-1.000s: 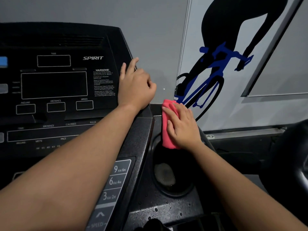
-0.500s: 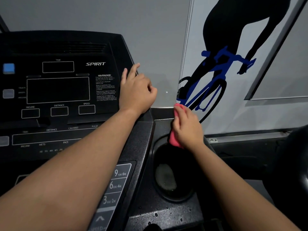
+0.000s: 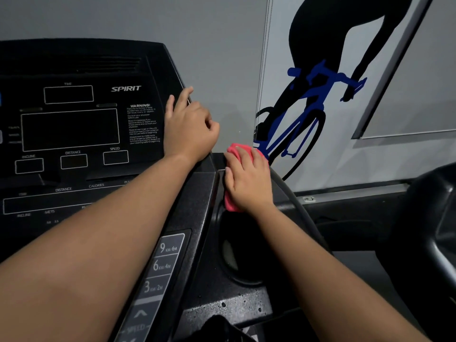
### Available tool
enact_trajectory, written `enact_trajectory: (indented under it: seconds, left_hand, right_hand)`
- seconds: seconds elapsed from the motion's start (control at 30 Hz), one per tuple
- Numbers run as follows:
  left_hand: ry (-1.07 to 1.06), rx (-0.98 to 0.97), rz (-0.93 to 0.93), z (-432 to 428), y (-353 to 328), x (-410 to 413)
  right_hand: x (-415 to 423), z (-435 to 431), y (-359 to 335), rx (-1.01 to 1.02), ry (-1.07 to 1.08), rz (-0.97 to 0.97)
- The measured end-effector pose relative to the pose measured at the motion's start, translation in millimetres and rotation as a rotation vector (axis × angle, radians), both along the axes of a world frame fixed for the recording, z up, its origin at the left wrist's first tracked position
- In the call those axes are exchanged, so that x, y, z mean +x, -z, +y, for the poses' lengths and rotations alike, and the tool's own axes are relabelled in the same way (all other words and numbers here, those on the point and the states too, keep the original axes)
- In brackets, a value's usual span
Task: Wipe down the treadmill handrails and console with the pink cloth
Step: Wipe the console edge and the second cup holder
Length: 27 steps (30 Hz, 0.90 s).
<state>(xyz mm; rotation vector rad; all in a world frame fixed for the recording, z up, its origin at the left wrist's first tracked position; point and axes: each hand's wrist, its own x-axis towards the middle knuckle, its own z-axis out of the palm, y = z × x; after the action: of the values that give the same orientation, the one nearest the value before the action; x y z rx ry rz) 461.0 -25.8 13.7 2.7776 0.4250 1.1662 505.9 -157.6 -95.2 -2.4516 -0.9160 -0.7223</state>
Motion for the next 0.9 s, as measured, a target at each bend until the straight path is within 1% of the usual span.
enact_trajectory:
  seconds: [0.03,0.1,0.23,0.3,0.37,0.43,0.5,0.67,0.8,0.9]
  left_hand:
    - [0.000,0.000,0.009,-0.6,-0.4,-0.5]
    - [0.002,-0.004,0.027,-1.3,-0.5,-1.4]
    - [0.001,-0.008,0.041,-2.1,-1.5,-1.8]
    - [-0.004,-0.001,0.046,-2.0,-0.9,-1.4]
    - [-0.007,0.003,0.040,-2.3,-0.6,-0.9]
    - [-0.011,0.008,0.035,-1.9,0.2,-0.6]
    - [-0.010,0.011,0.025,-1.5,0.4,0.3]
    - [-0.010,0.015,0.010,-0.1,2.2,2.1]
    - [-0.010,0.015,-0.004,-0.1,2.7,2.0]
    - [-0.014,0.020,0.024,-1.1,1.2,0.3]
  right_hand:
    - [4.8,-8.1,3.1,-0.013,-0.008,0.011]
    - [8.7,-22.8,4.8,0.033,0.043,0.100]
    - [12.3,-44.6,5.1,0.202,0.216,0.363]
    - [17.8,-53.3,6.8,0.253,0.298,0.491]
    - [21.5,-53.5,7.7,0.277,0.369,0.532]
    - [20.9,-45.7,6.1,0.302,0.406,0.489]
    - [17.7,-33.6,0.5,0.325,0.397,0.405]
    - [-4.4,2.1,-2.2,0.217,0.233,0.084]
    - [-17.4,18.9,2.0,0.171,0.140,-0.002]
    - [-16.1,16.5,2.0,0.157,0.101,0.007]
